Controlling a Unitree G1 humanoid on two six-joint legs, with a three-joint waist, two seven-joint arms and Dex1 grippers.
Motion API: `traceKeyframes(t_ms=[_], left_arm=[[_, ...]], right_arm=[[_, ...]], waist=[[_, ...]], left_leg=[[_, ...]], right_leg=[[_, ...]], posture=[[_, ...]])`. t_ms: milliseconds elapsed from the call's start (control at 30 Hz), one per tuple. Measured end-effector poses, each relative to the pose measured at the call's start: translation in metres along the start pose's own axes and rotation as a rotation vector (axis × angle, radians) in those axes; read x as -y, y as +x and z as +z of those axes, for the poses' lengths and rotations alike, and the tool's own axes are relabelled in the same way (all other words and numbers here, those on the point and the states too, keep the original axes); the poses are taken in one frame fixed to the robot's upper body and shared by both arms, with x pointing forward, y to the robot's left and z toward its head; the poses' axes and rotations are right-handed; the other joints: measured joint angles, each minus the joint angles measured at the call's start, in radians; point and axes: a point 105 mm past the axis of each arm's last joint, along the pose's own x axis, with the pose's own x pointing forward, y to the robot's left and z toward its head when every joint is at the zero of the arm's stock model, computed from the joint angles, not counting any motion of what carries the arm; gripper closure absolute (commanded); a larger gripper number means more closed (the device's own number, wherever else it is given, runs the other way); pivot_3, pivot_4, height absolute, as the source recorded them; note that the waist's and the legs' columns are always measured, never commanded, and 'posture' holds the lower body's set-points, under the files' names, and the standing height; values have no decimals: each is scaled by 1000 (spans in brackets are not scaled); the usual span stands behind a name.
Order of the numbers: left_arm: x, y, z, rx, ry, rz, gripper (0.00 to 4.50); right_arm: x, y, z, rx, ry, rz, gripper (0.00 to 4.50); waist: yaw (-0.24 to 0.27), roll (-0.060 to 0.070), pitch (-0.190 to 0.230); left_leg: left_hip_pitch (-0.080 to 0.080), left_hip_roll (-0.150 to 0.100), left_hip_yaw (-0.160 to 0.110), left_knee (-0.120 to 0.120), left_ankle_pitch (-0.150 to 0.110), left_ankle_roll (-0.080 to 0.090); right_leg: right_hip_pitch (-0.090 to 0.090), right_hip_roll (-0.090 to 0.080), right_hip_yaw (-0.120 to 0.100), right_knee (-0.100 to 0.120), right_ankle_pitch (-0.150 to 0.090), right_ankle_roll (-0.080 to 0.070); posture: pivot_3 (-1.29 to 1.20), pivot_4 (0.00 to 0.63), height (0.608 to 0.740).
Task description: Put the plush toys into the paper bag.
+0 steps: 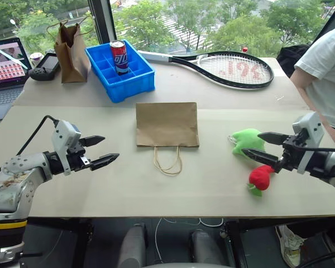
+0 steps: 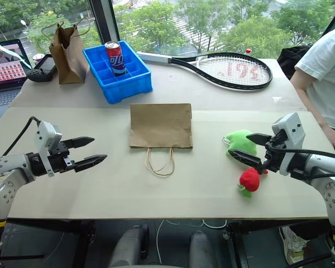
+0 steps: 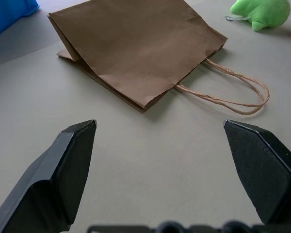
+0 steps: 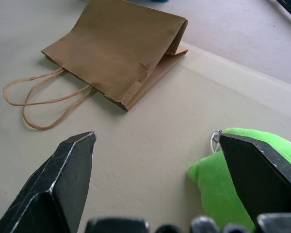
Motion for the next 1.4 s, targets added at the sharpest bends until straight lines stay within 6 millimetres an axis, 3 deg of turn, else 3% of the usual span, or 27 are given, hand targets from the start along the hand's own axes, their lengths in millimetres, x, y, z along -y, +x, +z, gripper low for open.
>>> traceKeyframes(t_ms=[100, 233, 300, 633, 867, 933, 1067, 1233, 1267, 1367, 1400], left_arm=[[2, 1, 3, 3, 3, -50, 0], [16, 3, 44, 1, 139, -311, 0], [23, 9, 54, -12, 217, -415, 0], [24, 68, 36, -107, 437, -652, 0], [47, 108, 16, -132, 561, -794, 0], [48, 116, 5, -164, 608, -814, 0], [43, 127, 1, -179, 672, -810, 0], [40, 140, 3, -172, 705, -788, 1298], [41, 142, 2, -168, 694, -798, 1861], [42, 141, -1, -170, 652, -816, 2689], [41, 140, 2, -164, 633, -820, 3151]], right_arm=[[-3, -1, 2, -5, -1, 26, 24], [-49, -5, 44, -21, -152, 295, 24], [-63, -4, 57, -21, -197, 361, 24], [-109, 12, 63, -21, -167, 497, 24], [-126, 15, 47, -30, -115, 481, 24], [-128, 14, 43, -34, -97, 465, 24], [-133, 12, 41, -22, -79, 441, 24], [-130, 12, 33, -33, -57, 382, 0], [-130, 11, 32, -36, -53, 367, 0], [-130, 10, 27, -43, -40, 351, 0], [-129, 10, 24, -54, -27, 342, 0]], waist=[[0, 0, 0], [1, 1, 3], [1, 1, 3], [4, 0, 3], [5, 0, 3], [3, 0, 3], [1, -1, 3], [3, -1, 4], [3, -1, 3], [2, -1, 4], [2, -1, 4]], left_leg=[[0, 0, 0, 1, 0, 0], [-1, 0, 0, 1, 0, 0], [3, 0, 0, 1, 0, 0], [-11, 0, -2, 5, 6, 10], [-16, 0, -5, 8, 7, 11], [-16, 1, -5, 9, 7, 11], [-16, 1, -6, 11, 7, 12], [-17, 1, -6, 11, 7, 13], [-17, 1, -6, 12, 7, 13], [-17, 1, -7, 12, 7, 13], [-17, 1, -7, 12, 7, 13]], right_leg=[[-1, 0, 0, 1, 0, 0], [-2, 0, 0, 4, -2, 3], [-1, 0, 0, 0, -2, 3], [-5, 2, 0, 0, 2, -2], [-8, 5, 1, 4, 5, 4], [-9, 6, 2, 6, 5, 4], [-13, 8, 4, 12, 5, 3], [-13, 8, 5, 13, 4, 3], [-13, 8, 6, 13, 5, 3], [-13, 9, 6, 14, 5, 5], [-14, 9, 6, 15, 5, 5]], posture=[[0, 150, 740], [0, 150, 740], [0, 150, 740], [0, 150, 740], [0, 150, 740], [0, 150, 740], [0, 150, 740], [0, 150, 740], [0, 150, 740], [0, 150, 740], [0, 150, 740]])
